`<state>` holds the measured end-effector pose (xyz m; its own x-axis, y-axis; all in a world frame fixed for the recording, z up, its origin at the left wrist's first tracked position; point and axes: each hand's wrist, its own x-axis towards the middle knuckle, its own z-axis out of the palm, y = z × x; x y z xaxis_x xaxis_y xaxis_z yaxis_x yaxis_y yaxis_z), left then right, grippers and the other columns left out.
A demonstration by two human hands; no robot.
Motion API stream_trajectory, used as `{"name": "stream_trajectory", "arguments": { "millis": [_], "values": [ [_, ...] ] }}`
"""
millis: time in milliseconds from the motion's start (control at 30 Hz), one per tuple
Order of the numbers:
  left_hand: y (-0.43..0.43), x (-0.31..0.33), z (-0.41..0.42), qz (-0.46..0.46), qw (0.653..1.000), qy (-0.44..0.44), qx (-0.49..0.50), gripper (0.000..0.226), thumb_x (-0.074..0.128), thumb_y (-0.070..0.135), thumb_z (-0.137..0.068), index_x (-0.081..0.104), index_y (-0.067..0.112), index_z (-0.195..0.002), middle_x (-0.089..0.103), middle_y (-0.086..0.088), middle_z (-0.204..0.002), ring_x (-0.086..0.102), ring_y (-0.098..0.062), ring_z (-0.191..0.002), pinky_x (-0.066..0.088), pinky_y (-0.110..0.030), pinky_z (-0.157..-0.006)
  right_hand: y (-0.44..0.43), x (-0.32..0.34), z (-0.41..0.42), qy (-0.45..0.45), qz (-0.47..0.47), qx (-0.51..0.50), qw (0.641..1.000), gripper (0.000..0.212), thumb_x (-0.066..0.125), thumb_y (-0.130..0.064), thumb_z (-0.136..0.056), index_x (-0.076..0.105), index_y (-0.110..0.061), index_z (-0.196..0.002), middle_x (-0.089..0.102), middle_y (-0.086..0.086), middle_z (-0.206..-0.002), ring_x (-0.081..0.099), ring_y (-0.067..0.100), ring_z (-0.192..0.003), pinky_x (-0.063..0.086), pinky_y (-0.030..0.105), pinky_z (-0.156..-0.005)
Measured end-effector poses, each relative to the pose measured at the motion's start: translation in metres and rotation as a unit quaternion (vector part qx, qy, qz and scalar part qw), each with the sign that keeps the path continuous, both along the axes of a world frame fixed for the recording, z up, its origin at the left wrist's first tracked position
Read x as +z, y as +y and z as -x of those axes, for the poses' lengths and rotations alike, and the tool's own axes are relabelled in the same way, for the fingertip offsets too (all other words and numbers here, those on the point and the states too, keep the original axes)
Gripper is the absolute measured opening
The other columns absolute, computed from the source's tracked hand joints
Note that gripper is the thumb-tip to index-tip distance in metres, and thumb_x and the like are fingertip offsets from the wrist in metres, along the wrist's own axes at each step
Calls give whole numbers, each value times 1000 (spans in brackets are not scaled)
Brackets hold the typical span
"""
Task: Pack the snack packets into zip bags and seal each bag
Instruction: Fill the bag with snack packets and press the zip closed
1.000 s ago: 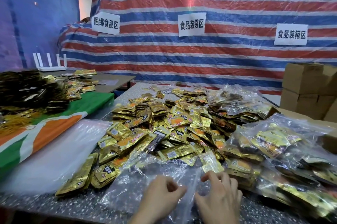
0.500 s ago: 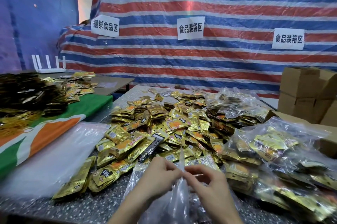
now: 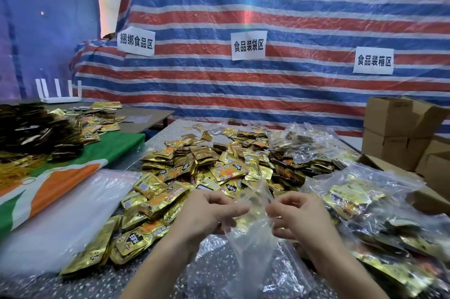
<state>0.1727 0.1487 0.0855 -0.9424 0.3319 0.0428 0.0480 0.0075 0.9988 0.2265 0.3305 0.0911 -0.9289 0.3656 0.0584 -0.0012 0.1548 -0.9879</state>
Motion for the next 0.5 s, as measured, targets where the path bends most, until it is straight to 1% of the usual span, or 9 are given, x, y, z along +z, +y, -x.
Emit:
{"name": "stream_trajectory", "arguments": {
  "millis": [67, 100, 167, 233, 300, 333, 400, 433, 500],
  "values": [
    [-8, -1, 7, 25, 997, 44, 65, 27, 88, 16, -67, 68, -2, -66, 71, -16, -73, 66, -14, -61, 57, -26, -57, 8, 2, -1, 13, -42, -44, 998, 11, 72, 1, -81, 70, 3, -71, 67, 10, -61, 64, 17, -51, 61, 37, -58],
    [-11, 0, 10, 66, 987, 92, 118, 22, 85, 12, -73, 67, 1, -66, 71, -10, -70, 64, -4, -60, 53, -17, -54, 11, 3, -1, 19, -50, -58, 997, 12, 71, 2, -81, 70, 3, -70, 68, 12, -63, 65, 18, -52, 61, 39, -59],
    [-15, 2, 13, 155, 946, 181, 220, 22, 80, 14, -79, 65, 13, -64, 67, 8, -69, 59, 12, -62, 42, -9, -48, 12, 4, -1, 27, -50, -63, 996, 11, 71, 1, -82, 71, 2, -70, 69, 14, -65, 66, 20, -54, 62, 39, -57],
    [-17, 3, 12, 196, 918, 234, 255, 23, 78, 21, -81, 62, 21, -65, 64, 15, -71, 57, 11, -64, 31, -8, -48, 9, 4, 1, 31, -44, -50, 997, 12, 71, 1, -83, 72, 0, -71, 68, 11, -63, 64, 19, -54, 58, 34, -54],
    [-16, 0, 11, 207, 909, 257, 256, 24, 75, 24, -86, 59, 23, -67, 65, 14, -71, 61, 2, -69, 41, -17, -51, 6, 4, 3, 25, -30, -27, 999, 12, 71, 0, -84, 73, -1, -71, 66, 5, -60, 61, 17, -52, 58, 33, -54],
    [-16, -3, 12, 204, 910, 256, 255, 25, 73, 23, -87, 58, 24, -68, 65, 12, -72, 63, -4, -70, 49, -26, -52, 5, 4, 4, 18, -22, -15, 999, 12, 71, -1, -84, 73, -1, -72, 65, 4, -59, 60, 17, -51, 58, 33, -54],
    [-20, -5, 13, 179, 926, 233, 236, 20, 72, 21, -88, 58, 21, -74, 65, 11, -80, 65, -11, -76, 59, -42, -64, 5, 4, 7, 10, -11, -10, 1000, 11, 73, -3, -83, 73, -1, -72, 65, 4, -59, 61, 18, -50, 58, 33, -52],
    [-22, -4, 12, 152, 943, 209, 209, 16, 74, 22, -87, 59, 20, -81, 66, 10, -88, 66, -12, -81, 61, -43, -68, 5, 3, 8, 12, -11, -17, 1000, 12, 74, -5, -84, 73, 0, -73, 65, 5, -59, 62, 20, -49, 57, 32, -50],
    [-23, -2, 6, 63, 978, 163, 116, 30, 80, 29, -80, 58, 27, -100, 64, 9, -107, 69, -13, -91, 62, -37, -72, 4, -1, 12, 19, -16, -41, 999, 17, 73, -9, -86, 69, 5, -77, 66, 7, -56, 66, 27, -48, 55, 31, -47]
  ]
}}
